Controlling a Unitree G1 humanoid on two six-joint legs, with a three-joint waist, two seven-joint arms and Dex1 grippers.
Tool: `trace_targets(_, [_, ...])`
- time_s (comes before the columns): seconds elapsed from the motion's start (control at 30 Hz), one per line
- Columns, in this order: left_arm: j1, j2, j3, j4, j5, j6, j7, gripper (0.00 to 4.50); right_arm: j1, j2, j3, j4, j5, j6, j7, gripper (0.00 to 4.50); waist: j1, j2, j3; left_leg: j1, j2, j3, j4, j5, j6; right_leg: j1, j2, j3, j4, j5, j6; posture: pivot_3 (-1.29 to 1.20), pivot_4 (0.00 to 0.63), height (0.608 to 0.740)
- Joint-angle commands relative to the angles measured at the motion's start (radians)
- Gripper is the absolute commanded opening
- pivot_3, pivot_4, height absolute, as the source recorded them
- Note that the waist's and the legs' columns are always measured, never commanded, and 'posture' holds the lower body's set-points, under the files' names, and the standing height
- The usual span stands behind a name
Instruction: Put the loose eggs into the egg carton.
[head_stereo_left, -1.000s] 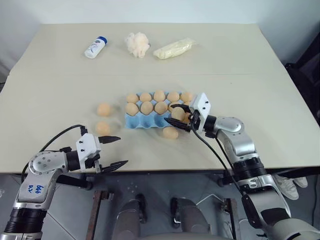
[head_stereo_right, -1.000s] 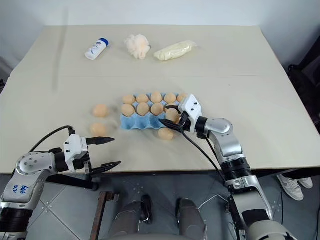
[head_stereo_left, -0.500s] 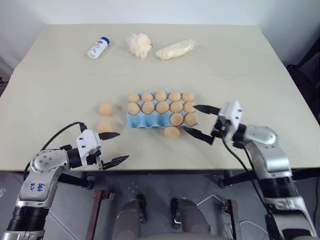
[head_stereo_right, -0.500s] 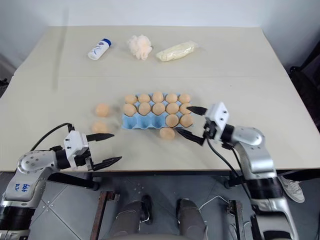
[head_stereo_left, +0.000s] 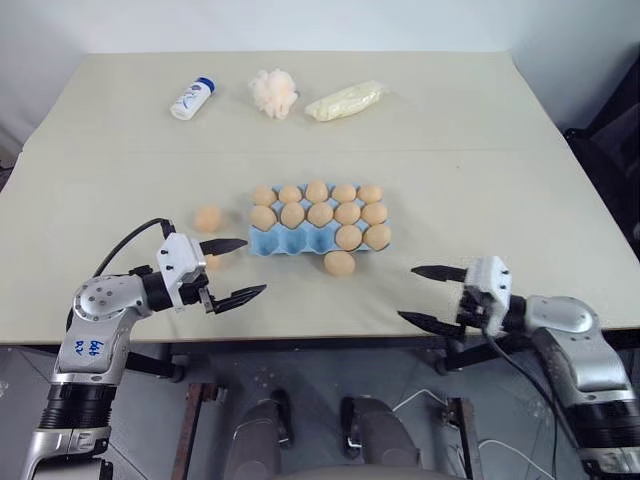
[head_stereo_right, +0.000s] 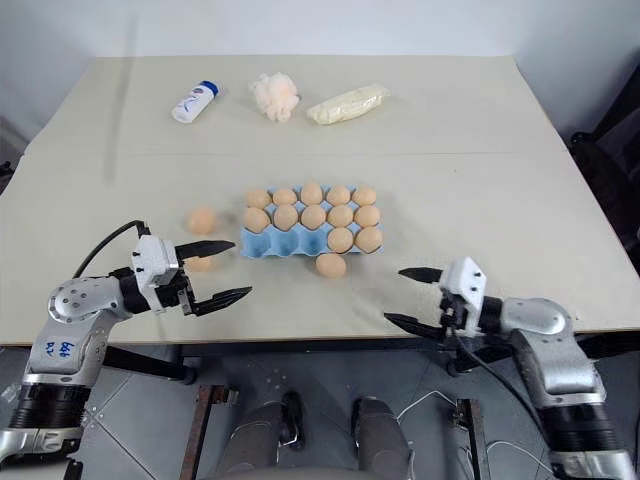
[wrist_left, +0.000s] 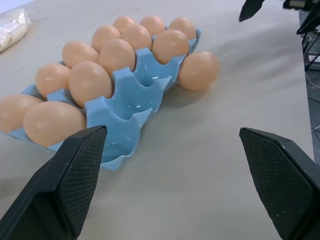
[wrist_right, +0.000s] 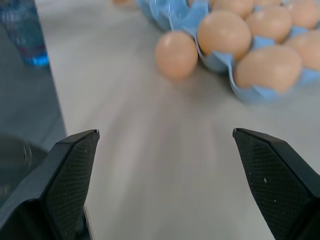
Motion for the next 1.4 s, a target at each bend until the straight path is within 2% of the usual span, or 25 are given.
trace_targets(0.03, [0.003,0.013,0.036,-0.034,-0.045,0.01,-0.01,4.5,-0.028,0.047,0.031,-0.063,0.024,0.075,-0.064,4.48,0.001,0.0,0.0,0.0,0.0,0.0,0.0,0.0,0.0,0.0,0.0,0.0,0.0,-0.002,-0.003,0.0,0.15,0.74])
trace_targets(0.13, [0.025,0.02,0.047,-0.054,-0.056,0.026,-0.008,4.5,-0.068,0.108,0.078,-0.054,-0.001,0.115,-0.121,4.48,0.001,0.0,0.0,-0.001,0.0,0.0,0.0,0.0,0.0,0.0,-0.001,0.0,0.0,-0.002,-0.004,0.0,0.15,0.74])
trace_targets(0.33, [0.064,0.016,0.056,-0.1,-0.056,0.044,0.011,4.5,-0.176,0.227,0.174,0.061,-0.101,0.08,-0.201,4.48,-0.001,0.0,0.0,-0.001,0.0,0.0,-0.001,0.0,0.0,-0.001,-0.001,0.0,0.0,-0.002,-0.004,0.0,0.15,0.74])
trace_targets(0.63, [0.087,0.025,0.073,-0.131,-0.058,0.055,0.027,4.5,-0.237,0.319,0.224,0.149,-0.158,0.038,-0.24,4.48,-0.001,0.0,0.0,-0.001,-0.001,0.0,-0.006,0.0,0.0,-0.002,-0.001,-0.001,-0.002,0.0,0.0,0.0,0.15,0.74])
trace_targets(0.73, [0.097,0.023,0.075,-0.145,-0.059,0.06,0.034,4.5,-0.229,0.338,0.225,0.135,-0.149,0.035,-0.237,3.92,-0.001,0.0,0.0,-0.001,-0.001,0.0,-0.006,0.0,0.0,-0.002,0.0,-0.001,-0.003,0.0,0.0,0.0,0.15,0.74])
trace_targets(0.87, [0.108,0.027,0.082,-0.155,-0.062,0.067,0.036,4.5,-0.198,0.318,0.224,0.087,-0.126,0.037,-0.187,2.54,0.0,0.0,0.0,-0.001,-0.001,0.0,-0.008,0.0,0.0,-0.002,0.0,-0.001,-0.004,0.0,0.0,0.0,0.15,0.74])
trace_targets(0.93, [0.108,0.029,0.087,-0.151,-0.065,0.067,0.033,4.5,-0.194,0.299,0.22,0.048,-0.102,0.05,-0.151,2.13,-0.001,0.0,0.0,-0.001,-0.001,0.0,-0.009,0.0,0.0,-0.002,0.0,-0.001,-0.004,0.0,0.0,0.0,0.15,0.74])
trace_targets(1.0, [0.105,0.032,0.095,-0.146,-0.068,0.068,0.032,4.5,-0.211,0.291,0.202,-0.01,-0.048,0.085,-0.125,2.13,-0.001,0.0,0.0,-0.001,-0.001,0.0,-0.009,0.0,-0.001,-0.003,0.0,-0.001,-0.005,0.0,0.0,0.0,0.15,0.74])
trace_targets(1.1, [0.102,0.037,0.1,-0.139,-0.069,0.073,0.03,4.5,-0.305,0.319,0.166,-0.021,-0.015,0.127,-0.176,2.13,-0.008,0.0,0.0,-0.001,-0.001,0.0,-0.01,0.0,-0.001,-0.003,0.0,0.0,-0.004,0.0,0.0,0.0,0.15,0.74])
trace_targets(1.23, [0.101,0.034,0.096,-0.136,-0.065,0.073,0.033,4.5,-0.423,0.357,0.159,0.128,-0.095,0.05,-0.26,2.13,-0.014,-0.001,-0.001,0.0,-0.001,0.0,-0.01,0.001,-0.002,-0.003,0.0,-0.001,-0.004,0.0,0.0,0.0,0.15,0.74])
trace_targets(1.37, [0.1,0.026,0.09,-0.142,-0.063,0.073,0.04,4.5,-0.483,0.378,0.167,0.276,-0.136,-0.04,-0.252,2.13,-0.013,-0.002,-0.001,-0.002,-0.002,0.0,-0.012,0.001,-0.002,-0.003,-0.001,-0.001,-0.006,0.0,0.0,0.0,0.15,0.74])
trace_targets(1.4, [0.101,0.024,0.09,-0.145,-0.063,0.073,0.043,4.5,-0.494,0.387,0.165,0.309,-0.14,-0.054,-0.251,2.46,-0.014,-0.002,-0.001,-0.002,-0.002,0.0,-0.012,0.001,-0.002,-0.004,-0.001,-0.001,-0.006,0.0,0.0,0.0,0.15,0.74])
